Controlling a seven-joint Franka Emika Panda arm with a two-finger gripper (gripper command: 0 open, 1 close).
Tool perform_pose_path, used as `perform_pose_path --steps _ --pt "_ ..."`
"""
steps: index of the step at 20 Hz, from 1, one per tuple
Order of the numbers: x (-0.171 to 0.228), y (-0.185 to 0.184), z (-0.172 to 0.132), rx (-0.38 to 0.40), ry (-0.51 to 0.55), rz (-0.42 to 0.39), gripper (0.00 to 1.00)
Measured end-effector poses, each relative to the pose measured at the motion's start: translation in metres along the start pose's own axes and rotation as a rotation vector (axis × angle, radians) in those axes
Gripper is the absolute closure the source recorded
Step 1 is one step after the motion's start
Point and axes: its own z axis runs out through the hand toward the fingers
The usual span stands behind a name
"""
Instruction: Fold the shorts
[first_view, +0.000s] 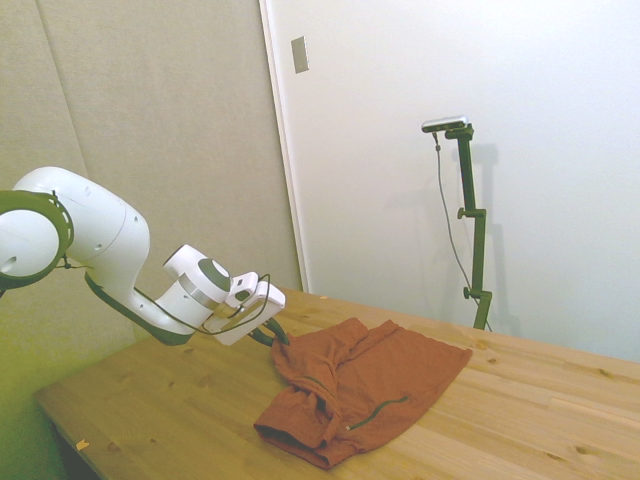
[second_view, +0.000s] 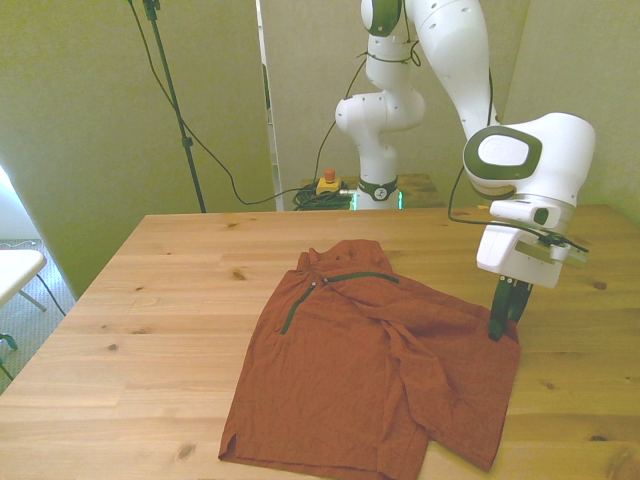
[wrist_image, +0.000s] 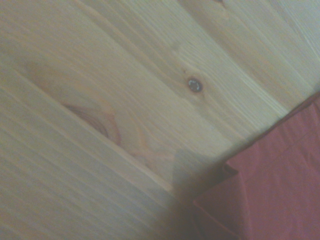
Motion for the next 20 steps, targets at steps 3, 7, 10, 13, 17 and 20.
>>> perform_pose_path --steps 3,7,10,13,17,20 --pt "-0.001 0.001 0.001 -0.003 -0.001 0.009 1.00" --pt "0.006 0.004 -0.004 -0.001 0.013 0.026 1.00" --pt "0.027 0.019 -0.018 -0.004 0.050 0.055 1.00" --pt "0.064 0.054 -0.036 -0.022 0.103 0.088 1.00" --pt "0.105 0.109 -0.042 -0.063 0.142 0.139 1.00" --pt "0.126 0.144 -0.040 -0.088 0.153 0.170 1.00"
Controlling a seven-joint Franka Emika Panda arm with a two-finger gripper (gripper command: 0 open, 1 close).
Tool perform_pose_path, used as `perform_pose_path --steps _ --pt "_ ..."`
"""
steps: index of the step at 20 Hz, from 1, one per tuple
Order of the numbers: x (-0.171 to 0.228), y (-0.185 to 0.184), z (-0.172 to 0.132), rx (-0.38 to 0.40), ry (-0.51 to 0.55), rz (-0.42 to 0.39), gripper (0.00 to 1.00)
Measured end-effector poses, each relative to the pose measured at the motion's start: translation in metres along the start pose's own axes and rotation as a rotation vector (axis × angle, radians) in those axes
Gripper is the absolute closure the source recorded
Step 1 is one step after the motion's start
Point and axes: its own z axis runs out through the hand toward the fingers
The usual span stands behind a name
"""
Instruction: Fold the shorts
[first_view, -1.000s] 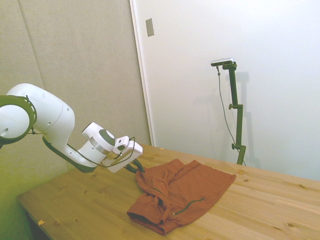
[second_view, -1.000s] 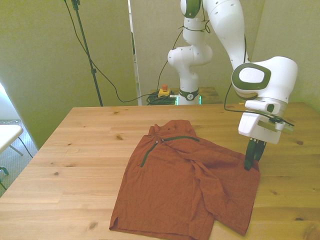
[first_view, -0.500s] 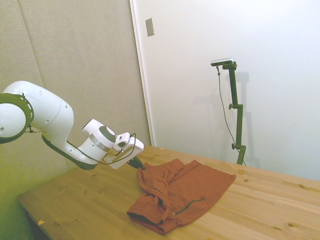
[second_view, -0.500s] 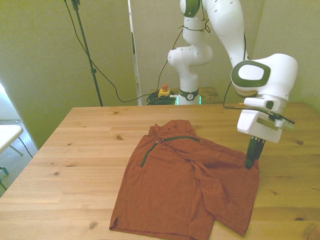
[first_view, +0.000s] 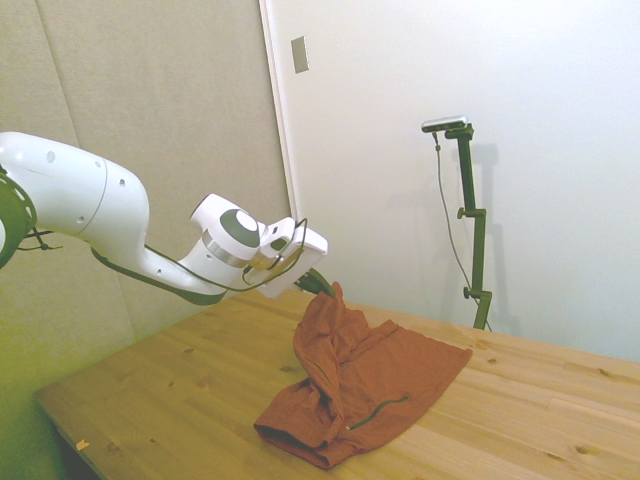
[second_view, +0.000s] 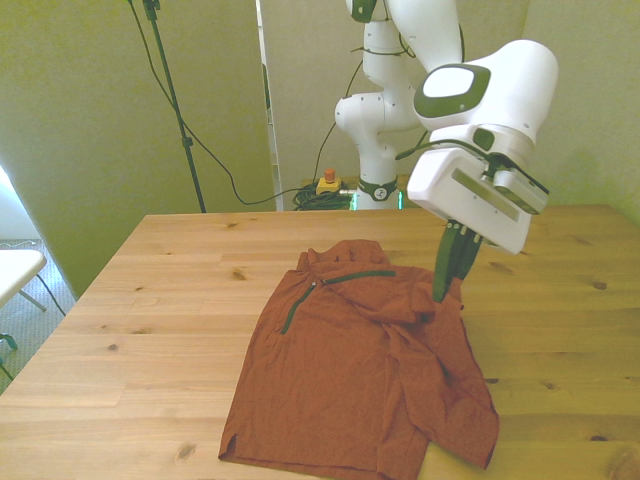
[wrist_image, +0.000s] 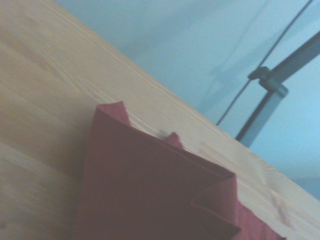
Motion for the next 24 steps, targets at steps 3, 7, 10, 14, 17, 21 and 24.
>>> perform_pose_path --steps 3,7,10,14,17,21,24 --pt "0.023 0.036 0.013 -0.032 0.024 0.021 1.00" --pt "0.046 0.079 0.034 -0.085 0.046 0.042 1.00" --pt "0.057 0.104 0.064 -0.116 0.019 0.088 0.00" --pt "0.068 0.147 0.130 -0.128 -0.053 0.181 0.00" --pt "0.076 0.159 0.150 -0.108 -0.085 0.209 0.00" --pt "0.078 0.158 0.157 -0.086 -0.108 0.219 0.00" --pt "0.076 0.153 0.158 -0.076 -0.122 0.229 0.00"
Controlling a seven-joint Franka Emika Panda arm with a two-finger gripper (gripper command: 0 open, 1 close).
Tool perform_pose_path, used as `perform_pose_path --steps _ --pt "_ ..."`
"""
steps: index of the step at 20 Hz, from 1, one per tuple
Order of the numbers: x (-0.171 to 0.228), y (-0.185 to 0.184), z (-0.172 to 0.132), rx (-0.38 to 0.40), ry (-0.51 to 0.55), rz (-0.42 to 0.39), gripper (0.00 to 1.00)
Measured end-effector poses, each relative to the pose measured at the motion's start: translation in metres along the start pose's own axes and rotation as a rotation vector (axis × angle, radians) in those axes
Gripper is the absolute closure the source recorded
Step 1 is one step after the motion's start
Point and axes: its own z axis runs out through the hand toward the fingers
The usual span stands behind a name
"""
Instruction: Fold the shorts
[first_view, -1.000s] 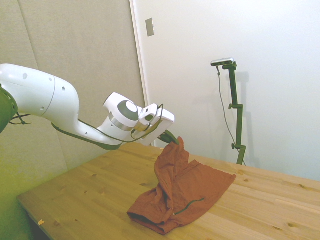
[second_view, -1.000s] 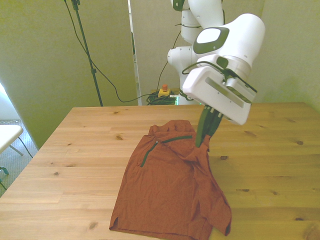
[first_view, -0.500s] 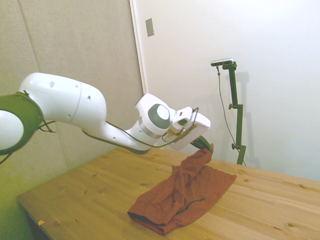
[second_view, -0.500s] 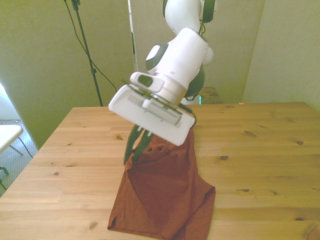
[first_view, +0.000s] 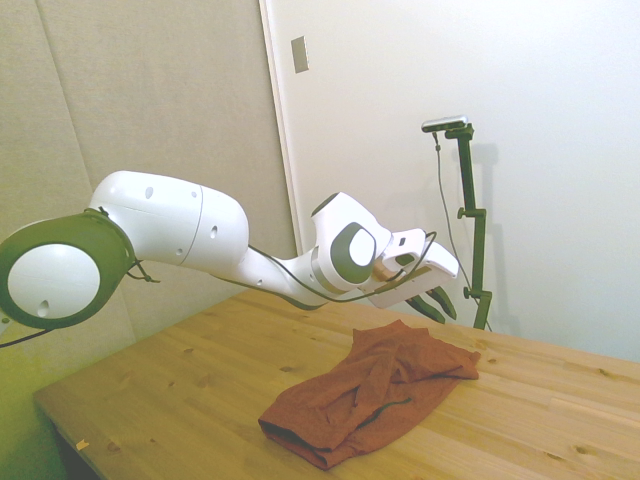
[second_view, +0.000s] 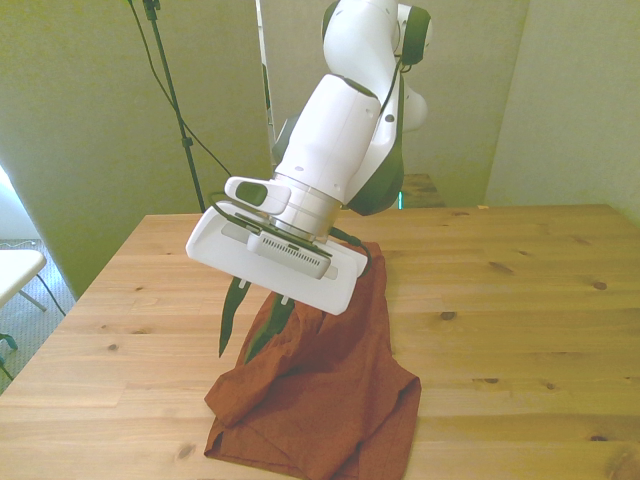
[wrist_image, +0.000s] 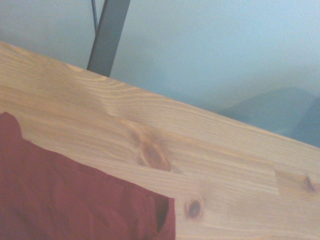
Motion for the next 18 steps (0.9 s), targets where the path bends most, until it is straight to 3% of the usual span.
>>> perform_pose_path --steps 4,7,11,14,18 --pt "-0.001 -0.008 -0.017 0.030 -0.114 0.056 0.00" --pt "-0.019 -0.019 -0.063 0.027 -0.286 0.075 0.00" --pt "-0.076 -0.023 -0.135 0.010 -0.525 0.040 0.00" --pt "-0.131 -0.016 -0.173 0.012 -0.693 0.007 0.00" --pt "-0.173 0.015 -0.217 0.030 -0.737 -0.025 0.00"
